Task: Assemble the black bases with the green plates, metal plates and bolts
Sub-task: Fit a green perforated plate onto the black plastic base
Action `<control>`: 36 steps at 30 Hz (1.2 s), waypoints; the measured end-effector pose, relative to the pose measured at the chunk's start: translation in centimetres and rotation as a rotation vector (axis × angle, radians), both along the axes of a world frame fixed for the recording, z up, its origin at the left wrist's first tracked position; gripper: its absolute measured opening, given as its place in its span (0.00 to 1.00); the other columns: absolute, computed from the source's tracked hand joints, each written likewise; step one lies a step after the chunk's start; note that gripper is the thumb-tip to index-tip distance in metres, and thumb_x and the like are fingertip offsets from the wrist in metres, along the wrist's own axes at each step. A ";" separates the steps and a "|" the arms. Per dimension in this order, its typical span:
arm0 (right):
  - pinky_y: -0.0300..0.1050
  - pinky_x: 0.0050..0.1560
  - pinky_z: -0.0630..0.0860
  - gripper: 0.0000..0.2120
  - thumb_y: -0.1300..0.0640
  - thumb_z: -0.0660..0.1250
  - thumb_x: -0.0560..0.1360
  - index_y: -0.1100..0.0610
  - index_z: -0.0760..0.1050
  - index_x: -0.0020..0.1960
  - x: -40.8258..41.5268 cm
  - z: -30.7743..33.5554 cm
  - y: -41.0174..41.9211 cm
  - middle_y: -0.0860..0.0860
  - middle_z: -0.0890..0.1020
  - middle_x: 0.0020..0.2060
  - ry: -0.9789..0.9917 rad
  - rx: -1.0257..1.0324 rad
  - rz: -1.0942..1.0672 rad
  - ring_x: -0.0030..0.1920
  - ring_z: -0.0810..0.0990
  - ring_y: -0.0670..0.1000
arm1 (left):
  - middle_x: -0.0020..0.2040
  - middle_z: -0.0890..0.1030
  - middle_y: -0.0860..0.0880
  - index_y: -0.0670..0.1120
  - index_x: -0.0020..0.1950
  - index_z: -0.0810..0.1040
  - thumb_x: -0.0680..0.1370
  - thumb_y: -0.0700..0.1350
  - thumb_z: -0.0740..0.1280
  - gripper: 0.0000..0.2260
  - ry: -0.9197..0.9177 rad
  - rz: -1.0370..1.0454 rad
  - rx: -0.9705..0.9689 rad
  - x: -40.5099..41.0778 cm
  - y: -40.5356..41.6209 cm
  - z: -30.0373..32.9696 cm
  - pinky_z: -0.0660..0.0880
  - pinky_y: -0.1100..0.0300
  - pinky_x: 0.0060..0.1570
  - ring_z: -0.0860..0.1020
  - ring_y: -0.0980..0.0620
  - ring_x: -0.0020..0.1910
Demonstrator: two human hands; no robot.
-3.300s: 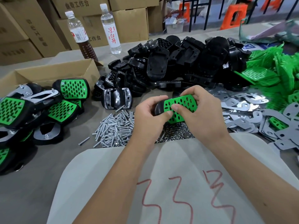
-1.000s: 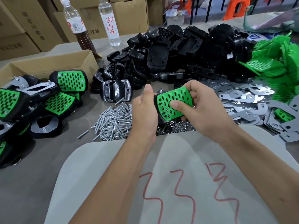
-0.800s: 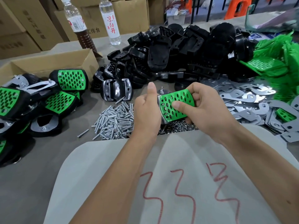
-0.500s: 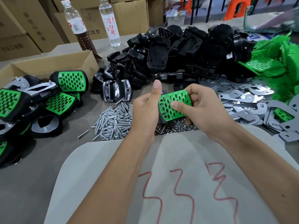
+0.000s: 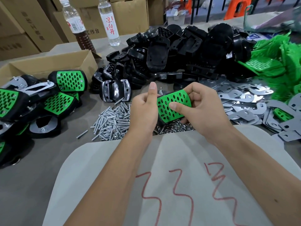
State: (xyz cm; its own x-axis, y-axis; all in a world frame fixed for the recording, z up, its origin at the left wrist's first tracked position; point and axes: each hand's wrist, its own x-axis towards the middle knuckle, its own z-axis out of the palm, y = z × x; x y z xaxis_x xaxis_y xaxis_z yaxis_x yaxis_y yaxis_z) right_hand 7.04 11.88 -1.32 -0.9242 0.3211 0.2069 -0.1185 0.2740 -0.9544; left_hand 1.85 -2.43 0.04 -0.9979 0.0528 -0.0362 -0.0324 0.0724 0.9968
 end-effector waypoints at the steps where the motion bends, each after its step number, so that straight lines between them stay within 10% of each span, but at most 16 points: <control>1: 0.49 0.31 0.83 0.12 0.58 0.81 0.73 0.55 0.77 0.46 0.0 0.0 0.0 0.54 0.86 0.40 0.001 -0.028 0.010 0.36 0.87 0.56 | 0.37 0.80 0.45 0.37 0.44 0.79 0.84 0.62 0.61 0.28 0.002 -0.001 -0.004 0.0 0.1 0.0 0.77 0.53 0.40 0.78 0.51 0.36; 22: 0.46 0.32 0.82 0.11 0.63 0.77 0.75 0.57 0.74 0.46 0.2 0.7 0.2 0.57 0.87 0.42 -0.043 -0.161 0.181 0.40 0.88 0.56 | 0.27 0.80 0.53 0.47 0.39 0.77 0.84 0.61 0.62 0.22 -0.116 -0.004 0.108 0.6 -0.2 0.9 0.78 0.62 0.26 0.79 0.57 0.26; 26: 0.65 0.35 0.84 0.15 0.61 0.79 0.75 0.61 0.72 0.47 0.1 0.7 -0.4 0.55 0.86 0.39 -0.033 -0.074 0.107 0.38 0.88 0.62 | 0.30 0.79 0.53 0.45 0.43 0.77 0.85 0.61 0.61 0.21 -0.148 0.074 0.133 0.6 -0.2 0.9 0.74 0.64 0.24 0.78 0.59 0.25; 36: 0.61 0.32 0.84 0.14 0.60 0.79 0.75 0.60 0.72 0.47 -0.3 0.2 -0.2 0.55 0.86 0.39 -0.060 -0.080 0.073 0.38 0.88 0.59 | 0.46 0.86 0.41 0.41 0.50 0.82 0.83 0.61 0.63 0.23 -0.206 -0.164 0.056 0.3 -1.1 1.0 0.83 0.49 0.46 0.86 0.43 0.44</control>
